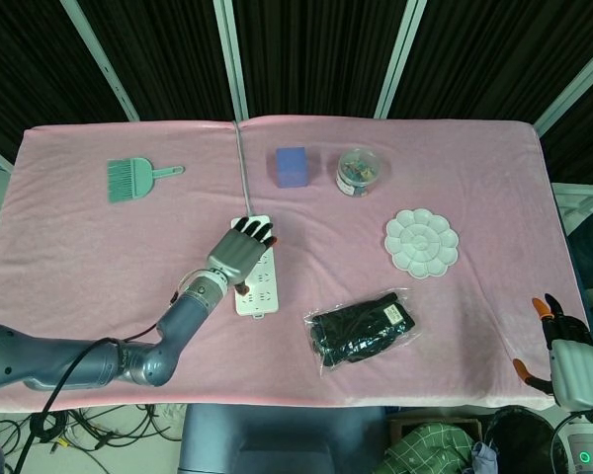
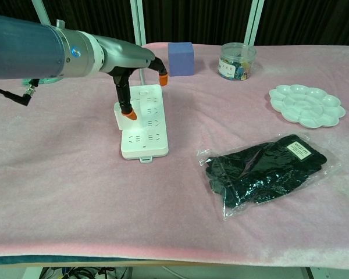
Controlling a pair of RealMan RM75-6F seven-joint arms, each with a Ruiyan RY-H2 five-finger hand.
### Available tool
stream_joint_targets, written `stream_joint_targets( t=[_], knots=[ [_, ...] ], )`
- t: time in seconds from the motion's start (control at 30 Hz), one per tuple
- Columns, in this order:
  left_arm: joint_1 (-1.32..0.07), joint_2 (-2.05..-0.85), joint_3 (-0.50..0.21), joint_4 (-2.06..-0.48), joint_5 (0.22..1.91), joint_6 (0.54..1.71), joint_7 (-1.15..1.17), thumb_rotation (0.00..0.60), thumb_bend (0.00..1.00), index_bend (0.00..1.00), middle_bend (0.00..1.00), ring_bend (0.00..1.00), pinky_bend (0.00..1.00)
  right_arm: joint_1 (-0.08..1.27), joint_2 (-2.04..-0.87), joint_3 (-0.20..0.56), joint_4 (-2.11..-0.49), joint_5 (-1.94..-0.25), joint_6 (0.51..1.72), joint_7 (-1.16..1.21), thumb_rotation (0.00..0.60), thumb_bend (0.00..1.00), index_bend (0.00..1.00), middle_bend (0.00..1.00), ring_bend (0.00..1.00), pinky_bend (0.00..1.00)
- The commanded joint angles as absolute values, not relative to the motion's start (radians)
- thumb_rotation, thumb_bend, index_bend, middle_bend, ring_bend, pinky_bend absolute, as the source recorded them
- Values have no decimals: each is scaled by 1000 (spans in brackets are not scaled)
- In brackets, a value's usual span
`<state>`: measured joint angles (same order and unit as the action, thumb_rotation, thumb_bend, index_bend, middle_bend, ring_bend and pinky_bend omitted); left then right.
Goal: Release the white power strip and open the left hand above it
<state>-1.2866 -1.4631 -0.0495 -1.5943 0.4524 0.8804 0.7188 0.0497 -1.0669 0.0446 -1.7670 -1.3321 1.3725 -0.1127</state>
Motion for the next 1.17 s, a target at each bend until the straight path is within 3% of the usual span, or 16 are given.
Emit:
stream_joint_targets(
  t=[0.03, 0.2, 0.37, 0.5, 0.63, 0.9, 1.17],
  knots=[
    [-1267, -1377, -52, -1706, 482, 950, 732, 600, 120, 132, 0, 0, 0, 50, -1066, 46, -1768, -1329, 1371, -111, 600, 174, 0, 17, 163, 128],
    [-1193, -1230, 1, -1929, 551, 1130, 771, 600, 121, 117, 17, 0, 0, 49, -1062, 43, -1779, -1321, 1364, -110, 600, 174, 0, 17, 163, 128],
    [-996, -1055, 131, -2111, 801, 1288, 664, 600, 121, 119, 12, 0, 0, 48, -1063, 45, -1788, -1312, 1368, -127, 600, 174, 0, 16, 163, 127],
    [-822, -997, 250, -2100, 1025, 1402, 550, 600, 121, 120, 6, 0, 0, 48, -1067, 45, -1789, -1313, 1375, -140, 600, 174, 0, 17, 163, 127],
    [-605, -977, 368, -1972, 1260, 1552, 391, 600, 121, 121, 5, 0, 0, 48, -1072, 48, -1786, -1310, 1381, -153, 600, 174, 0, 17, 163, 128],
    [-336, -1009, 400, -1709, 1482, 1752, 97, 600, 121, 121, 5, 0, 0, 45, -1074, 50, -1782, -1319, 1393, -154, 600, 174, 0, 16, 162, 128],
    [-267, -1017, 349, -1631, 1527, 1742, 23, 600, 121, 121, 6, 0, 0, 40, -1084, 52, -1760, -1357, 1425, -143, 600, 174, 0, 17, 162, 128]
  ],
)
